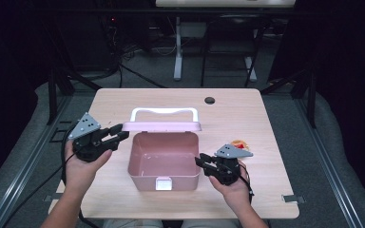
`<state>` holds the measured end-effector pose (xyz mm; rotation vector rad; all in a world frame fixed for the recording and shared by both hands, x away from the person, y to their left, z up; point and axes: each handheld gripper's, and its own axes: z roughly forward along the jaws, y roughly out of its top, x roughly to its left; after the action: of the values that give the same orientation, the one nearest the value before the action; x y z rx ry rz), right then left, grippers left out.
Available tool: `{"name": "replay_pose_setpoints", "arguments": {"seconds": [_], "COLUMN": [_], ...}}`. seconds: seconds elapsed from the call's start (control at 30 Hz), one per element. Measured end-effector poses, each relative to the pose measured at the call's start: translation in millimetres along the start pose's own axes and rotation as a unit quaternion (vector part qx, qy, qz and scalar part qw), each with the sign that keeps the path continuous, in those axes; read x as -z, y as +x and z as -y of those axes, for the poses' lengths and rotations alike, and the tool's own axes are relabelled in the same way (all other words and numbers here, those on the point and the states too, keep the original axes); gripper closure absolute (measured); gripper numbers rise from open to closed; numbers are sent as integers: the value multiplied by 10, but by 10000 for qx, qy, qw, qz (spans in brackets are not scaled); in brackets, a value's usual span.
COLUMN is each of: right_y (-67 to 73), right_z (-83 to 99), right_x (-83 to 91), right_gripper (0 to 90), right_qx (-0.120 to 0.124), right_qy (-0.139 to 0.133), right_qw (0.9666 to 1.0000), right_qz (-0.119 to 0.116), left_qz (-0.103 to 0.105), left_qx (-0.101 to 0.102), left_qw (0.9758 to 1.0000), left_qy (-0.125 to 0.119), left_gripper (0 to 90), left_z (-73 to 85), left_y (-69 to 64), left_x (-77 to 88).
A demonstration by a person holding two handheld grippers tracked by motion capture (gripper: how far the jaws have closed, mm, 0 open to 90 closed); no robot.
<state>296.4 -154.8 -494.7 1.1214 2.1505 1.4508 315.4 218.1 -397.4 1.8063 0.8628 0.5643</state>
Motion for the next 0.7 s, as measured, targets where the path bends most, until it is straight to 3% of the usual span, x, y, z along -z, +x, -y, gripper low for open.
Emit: {"name": "replay_pose_setpoints", "arguments": {"seconds": [0.7], "right_y": [-3], "right_z": [4], "right_x": [-1], "right_gripper": [716], "right_qx": [-17], "right_qy": [-6], "right_qw": [10000], "right_qz": [-16], "left_qz": [-41], "left_qx": [22], "left_qw": [10000], "left_qy": [-29], "left_gripper": [670], "left_z": [-149], "left_y": [80], "left_x": [-80]}}
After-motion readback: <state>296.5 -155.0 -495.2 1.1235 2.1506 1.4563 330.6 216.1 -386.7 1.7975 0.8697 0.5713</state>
